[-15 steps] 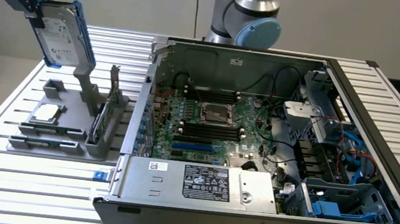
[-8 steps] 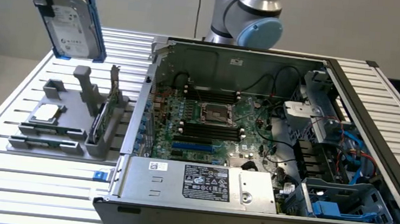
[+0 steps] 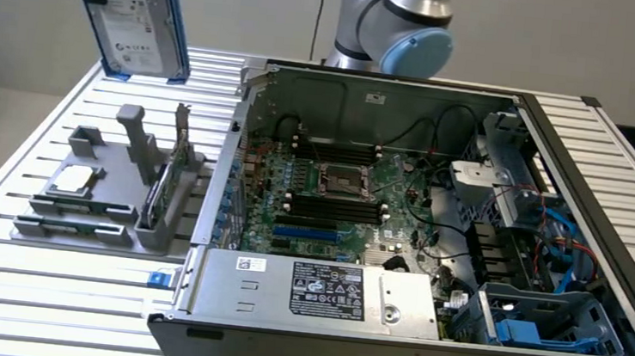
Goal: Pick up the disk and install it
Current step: 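Pick up the disk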
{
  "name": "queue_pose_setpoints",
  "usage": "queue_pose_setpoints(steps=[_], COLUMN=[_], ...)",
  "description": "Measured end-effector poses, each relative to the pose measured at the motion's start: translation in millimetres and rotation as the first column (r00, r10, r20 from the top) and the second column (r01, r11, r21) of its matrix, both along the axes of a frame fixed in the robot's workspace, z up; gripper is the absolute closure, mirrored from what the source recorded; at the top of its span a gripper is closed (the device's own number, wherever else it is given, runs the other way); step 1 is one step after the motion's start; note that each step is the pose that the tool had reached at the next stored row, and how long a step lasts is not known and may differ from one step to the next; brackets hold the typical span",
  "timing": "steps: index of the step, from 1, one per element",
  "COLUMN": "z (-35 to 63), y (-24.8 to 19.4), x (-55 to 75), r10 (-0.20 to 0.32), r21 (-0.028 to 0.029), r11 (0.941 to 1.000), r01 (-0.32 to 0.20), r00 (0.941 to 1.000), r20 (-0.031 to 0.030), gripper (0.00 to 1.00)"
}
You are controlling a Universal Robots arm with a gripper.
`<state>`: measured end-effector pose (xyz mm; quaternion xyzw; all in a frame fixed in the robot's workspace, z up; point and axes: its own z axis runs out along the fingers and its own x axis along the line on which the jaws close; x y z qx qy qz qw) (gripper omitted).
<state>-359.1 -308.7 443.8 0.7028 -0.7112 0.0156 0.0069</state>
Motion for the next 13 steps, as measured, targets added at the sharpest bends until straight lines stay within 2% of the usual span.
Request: queue_pose_setpoints(steps=[13], z=[51.4], y=[-11.6], x=[58.8], r10=[0.000], r21=[0.0112], r11=[0.9999], r01=[0.000], r00=[1.0000], r20=[-0.0010], gripper=[0.67])
